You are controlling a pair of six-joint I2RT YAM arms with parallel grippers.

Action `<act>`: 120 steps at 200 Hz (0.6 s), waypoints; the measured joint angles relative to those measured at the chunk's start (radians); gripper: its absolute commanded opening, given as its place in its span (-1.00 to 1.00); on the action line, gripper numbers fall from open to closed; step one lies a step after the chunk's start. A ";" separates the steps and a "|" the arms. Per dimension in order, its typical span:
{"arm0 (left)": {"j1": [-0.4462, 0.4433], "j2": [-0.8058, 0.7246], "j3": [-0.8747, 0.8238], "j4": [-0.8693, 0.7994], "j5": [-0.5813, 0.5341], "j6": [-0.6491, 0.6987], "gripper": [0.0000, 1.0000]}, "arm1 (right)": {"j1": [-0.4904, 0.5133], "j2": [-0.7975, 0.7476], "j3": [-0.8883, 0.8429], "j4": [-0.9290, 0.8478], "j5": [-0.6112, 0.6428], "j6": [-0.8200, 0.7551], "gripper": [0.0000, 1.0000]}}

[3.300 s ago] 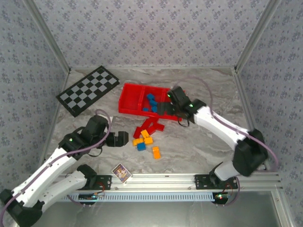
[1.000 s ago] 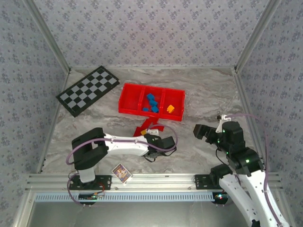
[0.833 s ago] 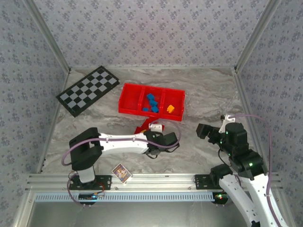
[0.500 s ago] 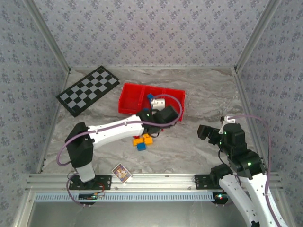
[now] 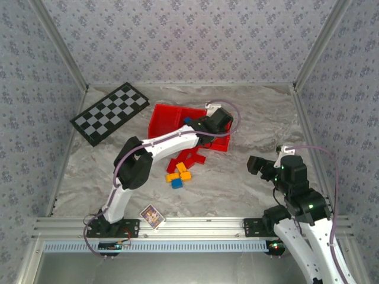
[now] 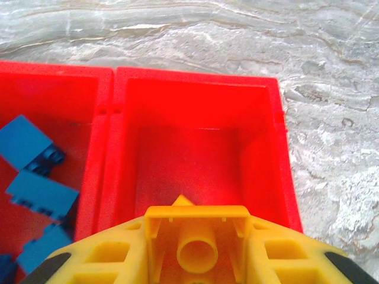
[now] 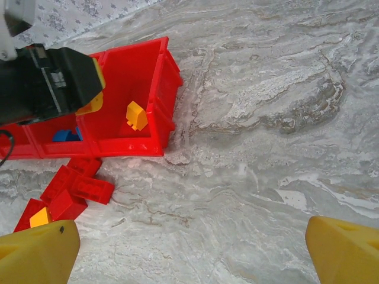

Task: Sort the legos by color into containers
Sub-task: Place the lego in the container.

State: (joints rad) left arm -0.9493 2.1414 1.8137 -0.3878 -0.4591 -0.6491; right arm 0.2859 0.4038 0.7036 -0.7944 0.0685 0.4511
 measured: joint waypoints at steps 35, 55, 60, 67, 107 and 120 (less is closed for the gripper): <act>0.039 0.082 0.097 0.038 0.021 0.024 -0.39 | -0.021 0.000 -0.004 0.015 -0.031 -0.005 1.00; 0.076 0.143 0.190 0.043 0.065 0.028 -0.28 | -0.031 0.000 -0.004 0.019 -0.040 -0.008 1.00; 0.084 0.159 0.214 0.044 0.074 0.027 -0.24 | -0.034 0.000 -0.004 0.020 -0.043 -0.008 1.00; 0.096 0.182 0.248 0.045 0.085 0.024 -0.21 | -0.038 0.000 -0.004 0.021 -0.047 -0.008 1.00; 0.129 0.212 0.293 0.040 0.120 0.015 0.04 | -0.045 0.000 -0.005 0.027 -0.059 -0.009 1.00; 0.127 0.212 0.293 0.040 0.130 0.013 0.18 | -0.045 0.000 -0.005 0.027 -0.059 -0.011 1.00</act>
State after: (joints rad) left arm -0.8223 2.3531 2.1071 -0.3481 -0.3286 -0.6361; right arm 0.2405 0.4034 0.6987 -0.7670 0.0097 0.4397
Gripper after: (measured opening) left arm 0.540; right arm 0.999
